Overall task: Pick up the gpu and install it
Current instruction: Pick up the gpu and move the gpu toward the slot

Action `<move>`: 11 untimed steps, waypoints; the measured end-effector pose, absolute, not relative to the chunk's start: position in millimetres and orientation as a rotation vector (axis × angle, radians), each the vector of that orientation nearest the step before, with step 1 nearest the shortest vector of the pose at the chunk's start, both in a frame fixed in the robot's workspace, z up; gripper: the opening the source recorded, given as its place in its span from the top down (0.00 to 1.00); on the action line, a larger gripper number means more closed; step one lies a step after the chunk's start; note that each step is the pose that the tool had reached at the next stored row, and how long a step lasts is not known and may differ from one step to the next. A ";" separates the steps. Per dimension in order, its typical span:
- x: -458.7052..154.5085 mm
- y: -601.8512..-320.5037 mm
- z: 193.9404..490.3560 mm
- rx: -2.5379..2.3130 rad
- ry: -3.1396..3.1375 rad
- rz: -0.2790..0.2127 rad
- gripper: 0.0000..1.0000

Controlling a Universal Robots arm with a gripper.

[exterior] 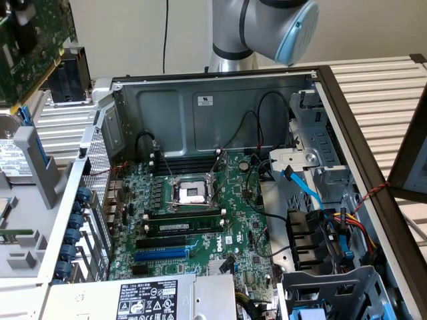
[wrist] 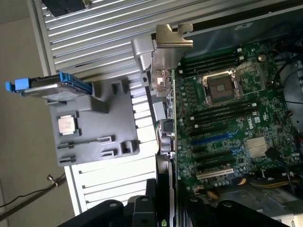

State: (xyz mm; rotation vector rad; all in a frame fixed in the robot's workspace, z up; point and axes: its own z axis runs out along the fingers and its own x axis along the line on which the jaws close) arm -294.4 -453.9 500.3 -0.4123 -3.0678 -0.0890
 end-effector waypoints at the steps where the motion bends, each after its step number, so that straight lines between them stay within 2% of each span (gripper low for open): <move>1: -290.9 -454.7 501.8 -0.412 -3.066 -0.089 0.73; 11: -252.8 -461.8 507.6 -0.411 -3.053 -0.091 0.73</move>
